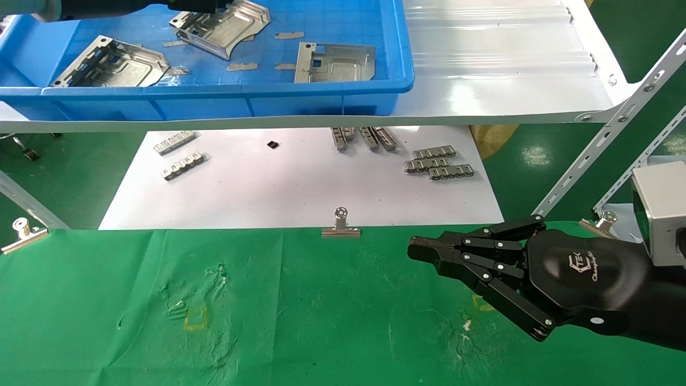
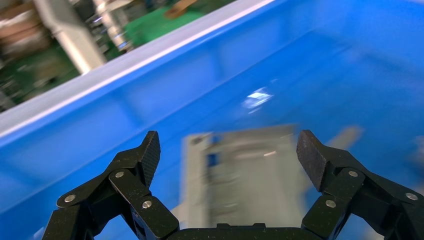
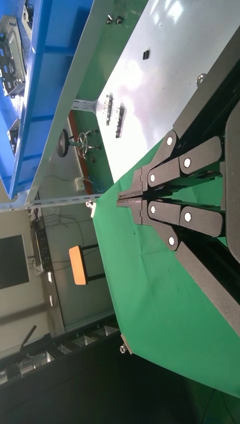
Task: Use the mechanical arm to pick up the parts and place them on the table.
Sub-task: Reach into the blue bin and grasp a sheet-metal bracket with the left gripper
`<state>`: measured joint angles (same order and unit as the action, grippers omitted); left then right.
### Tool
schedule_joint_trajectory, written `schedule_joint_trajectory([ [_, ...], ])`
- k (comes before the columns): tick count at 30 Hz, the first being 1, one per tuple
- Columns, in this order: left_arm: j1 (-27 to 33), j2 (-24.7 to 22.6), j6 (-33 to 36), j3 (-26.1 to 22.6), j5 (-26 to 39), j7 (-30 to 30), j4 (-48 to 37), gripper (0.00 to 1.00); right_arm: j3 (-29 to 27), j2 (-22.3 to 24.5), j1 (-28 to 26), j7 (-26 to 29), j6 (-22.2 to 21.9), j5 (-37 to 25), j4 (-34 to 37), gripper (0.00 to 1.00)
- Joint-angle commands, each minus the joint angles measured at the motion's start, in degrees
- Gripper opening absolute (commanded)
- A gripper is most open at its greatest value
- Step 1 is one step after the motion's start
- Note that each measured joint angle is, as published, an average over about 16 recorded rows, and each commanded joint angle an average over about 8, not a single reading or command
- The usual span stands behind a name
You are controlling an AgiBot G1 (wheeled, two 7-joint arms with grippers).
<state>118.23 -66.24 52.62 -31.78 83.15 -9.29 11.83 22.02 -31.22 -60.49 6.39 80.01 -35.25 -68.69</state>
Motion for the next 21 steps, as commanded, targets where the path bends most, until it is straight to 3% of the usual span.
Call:
schedule_joint_trajectory([
  [1, 1.29, -1.62, -3.76, -0.74, 1.6, 0.64, -3.81, 0.68, 0.0, 0.0, 0.0, 0.0, 0.0, 0.0, 0.0, 0.65],
  [4, 2.35, -2.8, -5.64, -1.58, 2.96, 0.85, -6.67, 0.3, 0.0, 0.0, 0.0, 0.0, 0.0, 0.0, 0.0, 0.97],
  [6, 2.91, -3.32, -6.11, -2.03, 3.63, 0.86, -8.01, 0.05, 0.0, 0.0, 0.0, 0.0, 0.0, 0.0, 0.0, 1.0],
  [7, 3.15, -3.51, -6.2, -2.22, 3.91, 0.83, -8.57, 0.0, 0.0, 0.0, 0.0, 0.0, 0.0, 0.0, 0.0, 1.0],
  [21, 4.37, -3.77, -5.24, -2.95, 4.96, -0.16, -11.74, 0.0, 0.0, 0.0, 0.0, 0.0, 0.0, 0.0, 0.0, 1.0],
])
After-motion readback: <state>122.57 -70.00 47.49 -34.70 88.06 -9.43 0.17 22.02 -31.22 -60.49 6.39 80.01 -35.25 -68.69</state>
